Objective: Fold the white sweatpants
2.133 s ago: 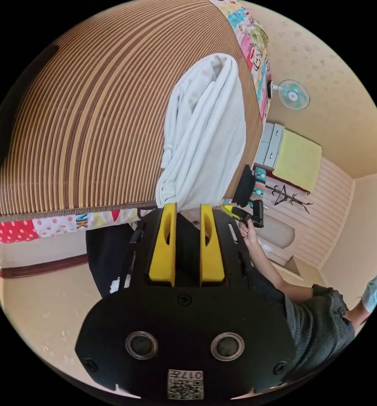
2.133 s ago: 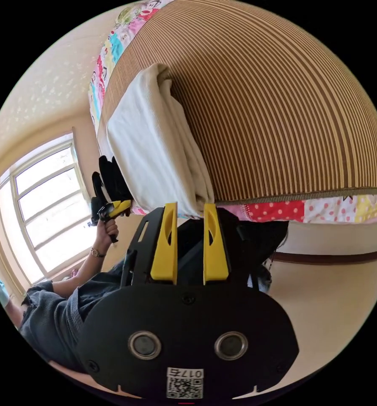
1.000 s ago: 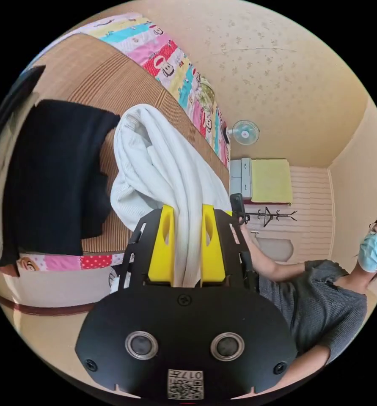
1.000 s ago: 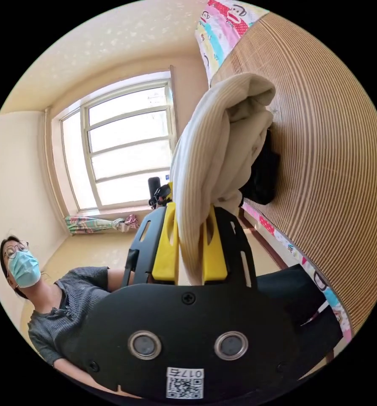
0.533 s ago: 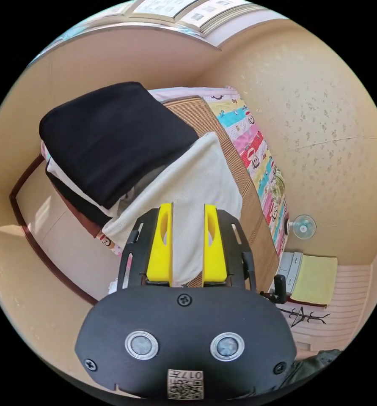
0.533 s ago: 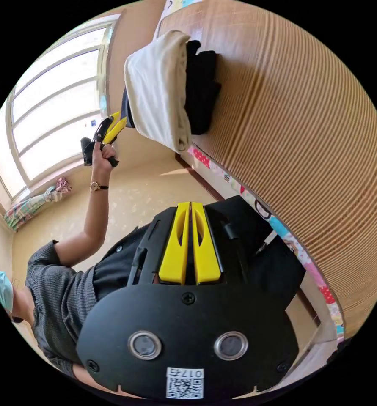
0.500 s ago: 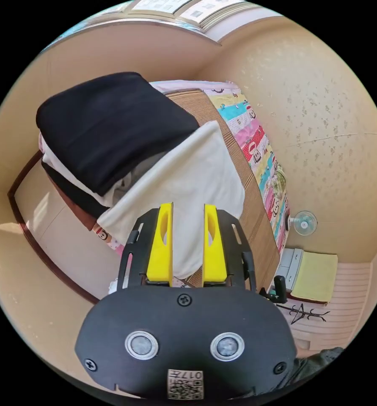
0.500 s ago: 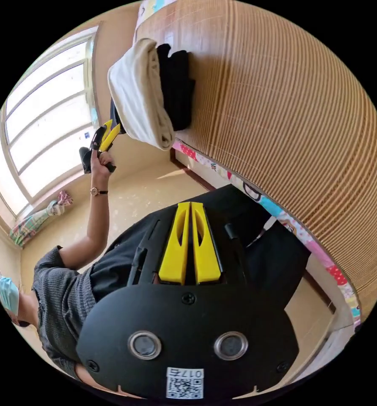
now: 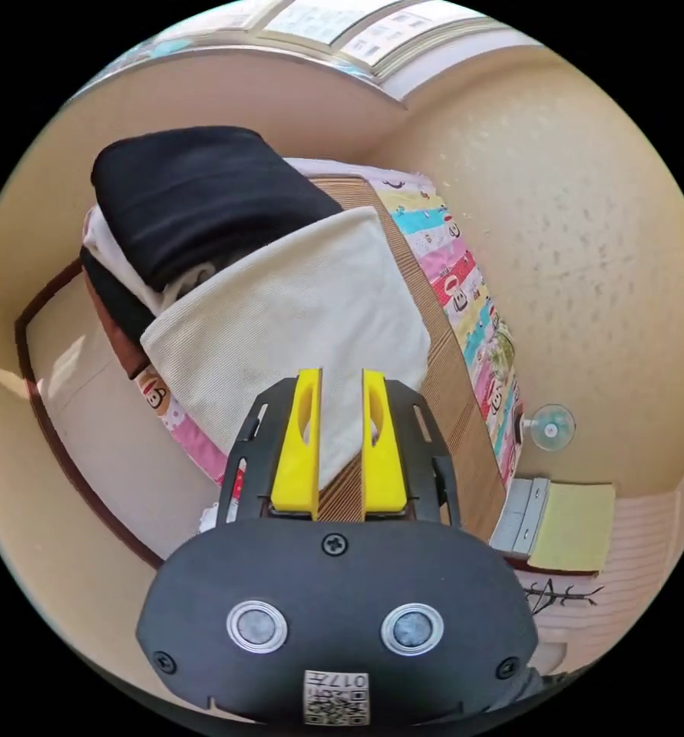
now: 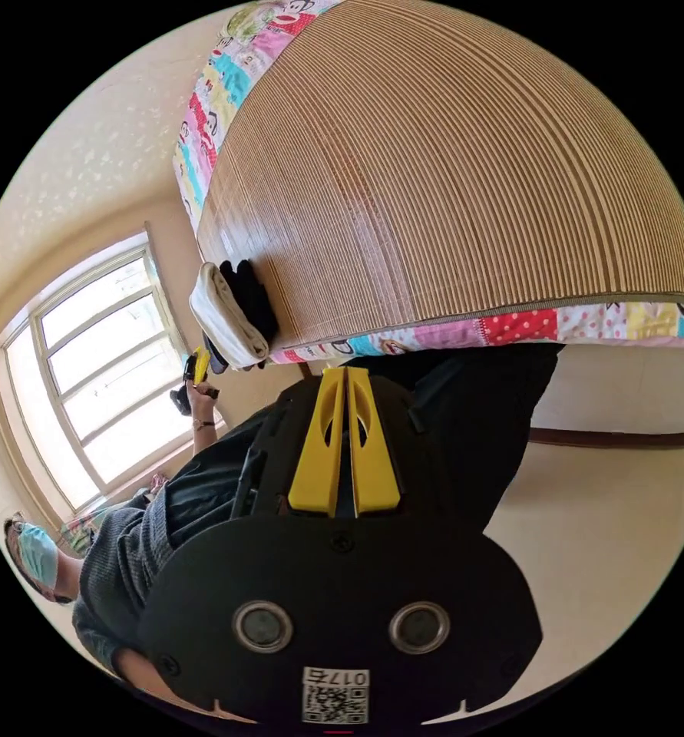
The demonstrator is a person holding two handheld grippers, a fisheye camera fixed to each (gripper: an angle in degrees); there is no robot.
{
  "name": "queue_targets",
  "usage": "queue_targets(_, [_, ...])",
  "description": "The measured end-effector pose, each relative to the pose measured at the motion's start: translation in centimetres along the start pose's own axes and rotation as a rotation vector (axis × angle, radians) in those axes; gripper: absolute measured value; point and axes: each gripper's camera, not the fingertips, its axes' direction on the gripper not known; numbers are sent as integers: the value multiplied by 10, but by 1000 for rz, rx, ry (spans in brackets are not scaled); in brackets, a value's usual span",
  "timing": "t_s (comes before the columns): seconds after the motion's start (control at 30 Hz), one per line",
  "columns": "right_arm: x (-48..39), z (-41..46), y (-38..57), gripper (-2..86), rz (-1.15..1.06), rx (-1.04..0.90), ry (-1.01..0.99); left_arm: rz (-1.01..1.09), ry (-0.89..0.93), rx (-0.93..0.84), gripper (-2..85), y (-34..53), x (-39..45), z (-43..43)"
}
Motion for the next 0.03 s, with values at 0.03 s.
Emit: queue_targets(0.03, [-7,-9,3,4,-8,15,44,44,-3,-10,75,6,12,6])
